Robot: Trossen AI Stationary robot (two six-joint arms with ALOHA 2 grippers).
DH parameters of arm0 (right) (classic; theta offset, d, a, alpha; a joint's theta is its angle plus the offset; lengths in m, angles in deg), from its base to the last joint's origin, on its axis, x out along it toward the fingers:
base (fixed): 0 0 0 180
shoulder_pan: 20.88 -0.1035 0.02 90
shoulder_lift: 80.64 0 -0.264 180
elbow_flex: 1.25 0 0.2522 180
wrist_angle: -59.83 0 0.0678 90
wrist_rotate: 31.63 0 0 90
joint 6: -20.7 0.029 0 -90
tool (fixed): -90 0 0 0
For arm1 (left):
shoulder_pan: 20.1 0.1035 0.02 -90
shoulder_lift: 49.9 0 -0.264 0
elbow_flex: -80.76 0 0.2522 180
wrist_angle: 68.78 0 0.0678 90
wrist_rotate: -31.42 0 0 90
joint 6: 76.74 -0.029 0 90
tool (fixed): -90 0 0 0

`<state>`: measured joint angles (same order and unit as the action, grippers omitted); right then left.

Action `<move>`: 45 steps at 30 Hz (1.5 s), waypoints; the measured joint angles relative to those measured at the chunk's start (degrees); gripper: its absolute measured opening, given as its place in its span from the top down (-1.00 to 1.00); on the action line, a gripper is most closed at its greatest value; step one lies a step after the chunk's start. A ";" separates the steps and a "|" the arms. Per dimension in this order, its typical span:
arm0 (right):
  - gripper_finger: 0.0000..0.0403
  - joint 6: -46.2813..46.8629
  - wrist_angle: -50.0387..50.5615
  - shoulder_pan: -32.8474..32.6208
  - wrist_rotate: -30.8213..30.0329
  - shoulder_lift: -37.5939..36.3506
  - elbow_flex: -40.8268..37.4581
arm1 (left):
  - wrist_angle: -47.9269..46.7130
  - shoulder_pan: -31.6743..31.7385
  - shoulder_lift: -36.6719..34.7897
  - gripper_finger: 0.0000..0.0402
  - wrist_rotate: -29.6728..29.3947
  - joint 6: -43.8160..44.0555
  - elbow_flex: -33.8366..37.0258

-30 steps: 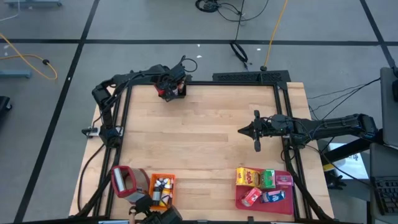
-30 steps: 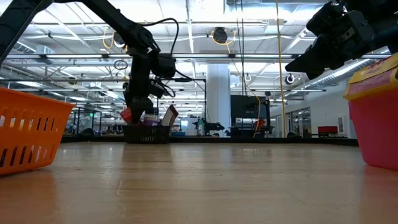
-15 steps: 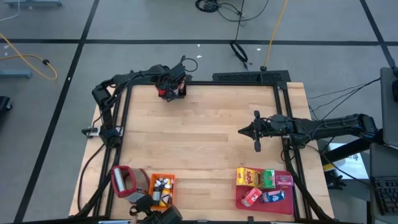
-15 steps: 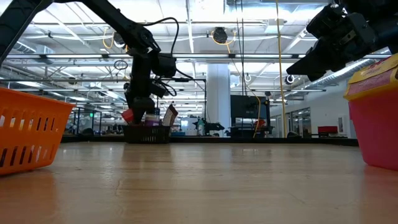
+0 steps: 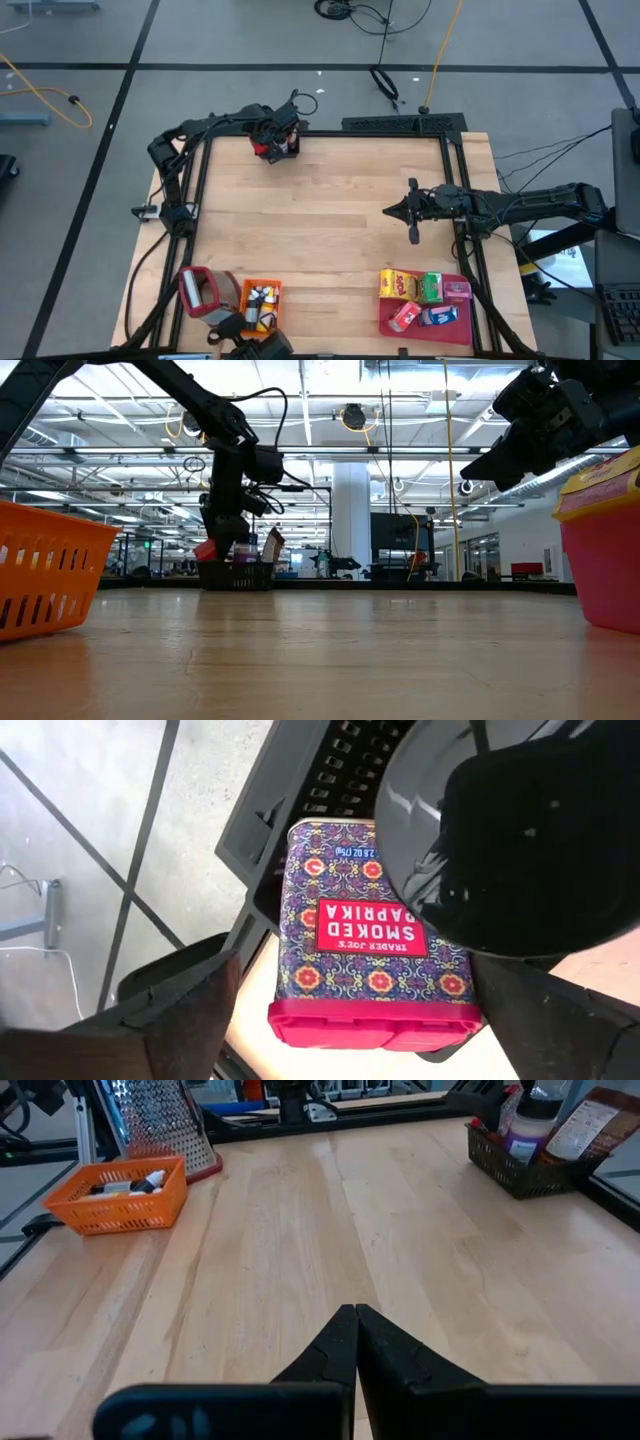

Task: Pick & Place Kitchen Items
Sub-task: Put the red seasoning can into the black bin, then return to Home Position

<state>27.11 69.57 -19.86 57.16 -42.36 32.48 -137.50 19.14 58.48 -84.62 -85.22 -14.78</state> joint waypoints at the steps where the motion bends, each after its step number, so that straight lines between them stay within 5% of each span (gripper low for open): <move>1: 1.00 0.00 -0.41 0.00 -0.01 0.00 -0.19 | -0.02 0.00 0.00 -0.93 -0.16 -0.04 0.00; 17: 1.00 1.70 -8.23 0.00 -0.02 0.00 -5.44 | 2.84 0.11 -4.79 -0.89 -6.20 -3.23 -0.07; 28: 1.00 3.16 -8.62 0.00 -0.07 0.00 -5.47 | -0.57 -0.16 -10.92 -0.83 -0.39 3.58 -0.04; 32: 1.00 0.77 -8.62 0.01 -0.11 -0.27 -5.47 | -1.75 -0.95 -15.49 -0.81 11.65 6.67 0.36; 36: 1.00 -0.64 -8.30 0.00 -0.07 -2.88 -5.47 | 4.52 -3.95 -22.97 -0.79 20.48 5.87 6.34; 45: 1.00 -2.60 1.23 0.00 -0.11 -15.51 -5.47 | 16.19 -15.17 -47.18 -0.86 21.54 11.81 30.00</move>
<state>24.51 70.81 -19.86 57.05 -57.87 27.02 -121.32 3.97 11.30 -63.07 -73.41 15.22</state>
